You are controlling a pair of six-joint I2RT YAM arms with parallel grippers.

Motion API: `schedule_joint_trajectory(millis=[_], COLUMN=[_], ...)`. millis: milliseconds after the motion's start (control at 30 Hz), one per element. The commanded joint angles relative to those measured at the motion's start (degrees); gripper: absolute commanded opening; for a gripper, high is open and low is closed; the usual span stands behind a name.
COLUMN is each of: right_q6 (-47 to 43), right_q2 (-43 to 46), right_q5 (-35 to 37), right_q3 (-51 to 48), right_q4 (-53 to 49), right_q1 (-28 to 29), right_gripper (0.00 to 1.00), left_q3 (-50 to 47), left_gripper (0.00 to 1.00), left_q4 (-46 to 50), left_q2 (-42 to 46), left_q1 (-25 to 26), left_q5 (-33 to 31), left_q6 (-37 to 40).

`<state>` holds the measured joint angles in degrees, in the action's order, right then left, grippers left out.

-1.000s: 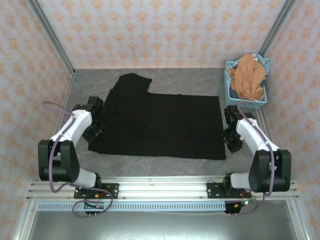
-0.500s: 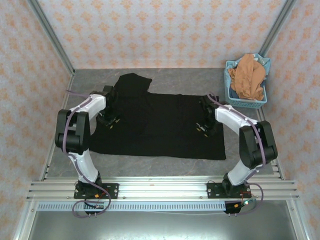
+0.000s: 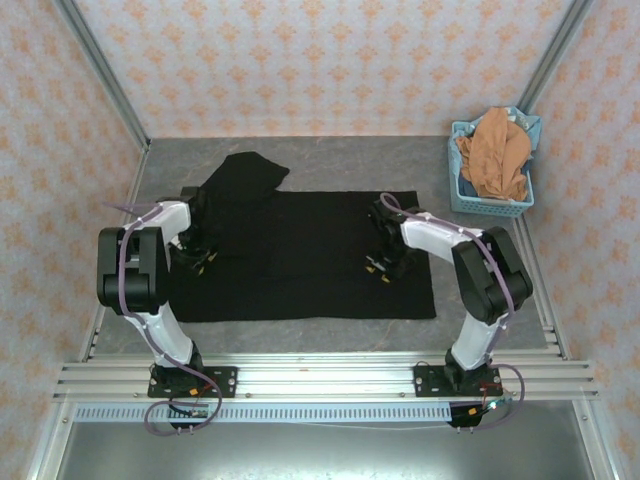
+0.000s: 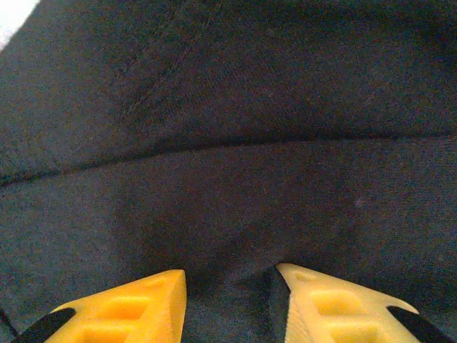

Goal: Fold and stack the t-shirts

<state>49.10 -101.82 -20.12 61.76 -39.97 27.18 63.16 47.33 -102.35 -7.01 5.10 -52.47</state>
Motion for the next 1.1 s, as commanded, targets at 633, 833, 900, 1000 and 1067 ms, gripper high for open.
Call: schedule_joint_trajectory(millis=[633, 833, 900, 1000, 1067], right_q6=[-15.5, -19.3, -19.5, -20.1, -20.0], right_q2=[-9.6, -16.3, -18.1, -19.4, -19.6], right_q5=[3.1, 1.1, 1.0, 1.0, 1.2], right_q3=[26.7, 37.8, 41.1, 43.4, 43.5], right_q4=[-2.4, -3.8, -5.4, -6.6, -6.9], right_q1=[-7.7, -11.9, -12.6, -13.2, -13.5], right_gripper=[0.64, 0.70, 0.70, 0.70, 0.70], left_q3=[48.1, 73.6, 80.5, 87.9, 89.9], left_gripper=[0.58, 0.64, 0.67, 0.70, 0.72], left_q4=[7.8, 5.8, 4.5, 0.6, -1.7], left_q2=[-20.2, -39.3, -44.6, -50.9, -53.5], left_q1=[2.4, 2.4, 2.4, 2.4, 2.4], left_q5=[-6.3, -4.3, -3.9, -2.3, -1.7], left_q6=[4.2, 7.3, 7.5, 6.1, 3.8])
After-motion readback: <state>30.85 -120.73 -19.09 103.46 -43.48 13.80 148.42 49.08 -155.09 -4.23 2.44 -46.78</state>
